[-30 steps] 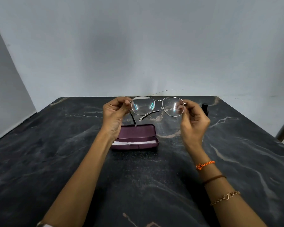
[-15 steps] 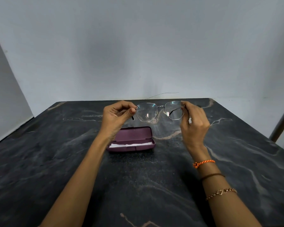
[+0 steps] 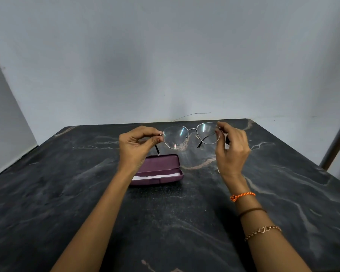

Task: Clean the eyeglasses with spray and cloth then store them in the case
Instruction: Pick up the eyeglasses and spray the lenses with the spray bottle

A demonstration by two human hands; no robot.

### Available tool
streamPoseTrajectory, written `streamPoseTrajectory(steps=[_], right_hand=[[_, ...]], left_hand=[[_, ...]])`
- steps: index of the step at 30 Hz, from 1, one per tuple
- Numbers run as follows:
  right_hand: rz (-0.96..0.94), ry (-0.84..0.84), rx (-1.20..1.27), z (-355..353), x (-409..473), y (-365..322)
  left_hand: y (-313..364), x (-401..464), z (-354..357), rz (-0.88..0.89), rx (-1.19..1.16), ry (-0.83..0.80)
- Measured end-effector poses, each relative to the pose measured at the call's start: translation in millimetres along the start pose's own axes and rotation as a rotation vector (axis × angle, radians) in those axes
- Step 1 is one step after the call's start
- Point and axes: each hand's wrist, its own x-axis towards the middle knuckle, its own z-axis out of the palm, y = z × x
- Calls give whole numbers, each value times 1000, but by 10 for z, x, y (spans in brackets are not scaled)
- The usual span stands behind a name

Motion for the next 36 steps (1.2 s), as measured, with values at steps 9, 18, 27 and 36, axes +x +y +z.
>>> streamPoseTrajectory(steps=[9, 18, 27, 36], right_hand=[[50, 36, -49, -16, -21, 26], [171, -39, 5, -9, -18, -6], [291, -152, -146, -120, -22, 116], [321, -330, -146, -79, -215, 277]], left_hand=[[-25, -40, 90, 120, 3, 10], [-92, -83, 102, 204, 98, 89], [-114, -87, 136, 220, 138, 149], [-262, -57, 251, 180, 159, 179]])
